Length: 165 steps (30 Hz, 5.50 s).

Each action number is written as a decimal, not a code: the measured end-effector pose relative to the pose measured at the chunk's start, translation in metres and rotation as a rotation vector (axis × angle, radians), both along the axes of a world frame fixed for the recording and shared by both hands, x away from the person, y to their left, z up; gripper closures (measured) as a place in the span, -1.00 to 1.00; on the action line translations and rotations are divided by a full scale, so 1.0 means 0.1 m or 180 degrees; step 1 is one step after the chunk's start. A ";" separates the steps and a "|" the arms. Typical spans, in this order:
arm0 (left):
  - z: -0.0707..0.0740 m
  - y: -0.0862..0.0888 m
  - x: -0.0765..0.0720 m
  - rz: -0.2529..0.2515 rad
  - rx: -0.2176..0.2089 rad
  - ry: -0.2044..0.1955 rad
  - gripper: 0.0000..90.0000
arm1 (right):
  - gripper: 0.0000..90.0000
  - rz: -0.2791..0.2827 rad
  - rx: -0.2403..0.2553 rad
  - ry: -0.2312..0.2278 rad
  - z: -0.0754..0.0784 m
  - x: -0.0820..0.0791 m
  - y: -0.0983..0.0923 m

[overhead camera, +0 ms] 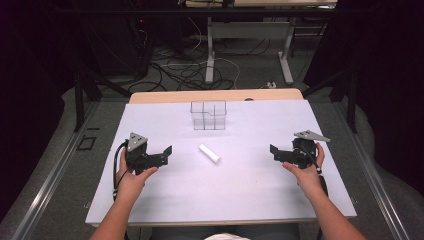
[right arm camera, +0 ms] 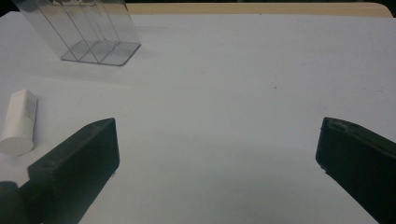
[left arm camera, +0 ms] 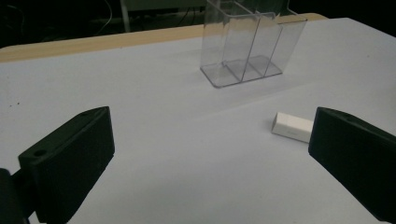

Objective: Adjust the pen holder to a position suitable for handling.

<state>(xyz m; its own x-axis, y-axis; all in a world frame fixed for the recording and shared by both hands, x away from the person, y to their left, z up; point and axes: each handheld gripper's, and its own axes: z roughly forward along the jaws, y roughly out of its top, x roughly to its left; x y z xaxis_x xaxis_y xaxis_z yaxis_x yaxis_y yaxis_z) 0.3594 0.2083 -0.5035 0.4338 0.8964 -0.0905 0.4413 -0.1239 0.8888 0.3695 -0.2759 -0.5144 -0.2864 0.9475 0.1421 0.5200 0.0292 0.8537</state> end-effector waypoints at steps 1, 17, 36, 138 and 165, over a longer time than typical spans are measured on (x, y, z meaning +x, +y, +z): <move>0.01 0.00 -0.01 -0.0010 0.0019 -0.0013 -0.99 | -1.00 0.0000 0.0000 0.0000 0.00 0.00 0.00; 0.10 -0.02 -0.11 -0.0042 -0.0179 -0.0009 -0.99 | -0.99 0.0177 -0.0060 0.0029 0.28 0.16 0.29; 0.04 0.06 -0.10 0.0113 -0.0307 0.0058 -0.97 | -0.67 0.0250 -0.0117 0.0238 0.65 0.80 0.91; -0.04 0.22 -0.08 0.0160 -0.0274 0.0187 -0.91 | 0.73 -0.0083 -0.0323 0.0743 0.06 1.92 1.87; -0.06 0.17 -0.07 0.0125 -0.0262 0.0194 -0.91 | 0.87 -0.0410 -0.0323 0.0979 0.14 1.85 1.80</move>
<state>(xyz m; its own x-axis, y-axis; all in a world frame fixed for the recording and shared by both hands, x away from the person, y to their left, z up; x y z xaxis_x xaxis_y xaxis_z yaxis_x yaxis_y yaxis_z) 0.3524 0.2255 -0.5093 0.3901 0.9010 -0.1897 0.4979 -0.0331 0.8666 0.5542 -0.0954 -0.5005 -0.1218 0.9868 0.1063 0.7574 0.0232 0.6525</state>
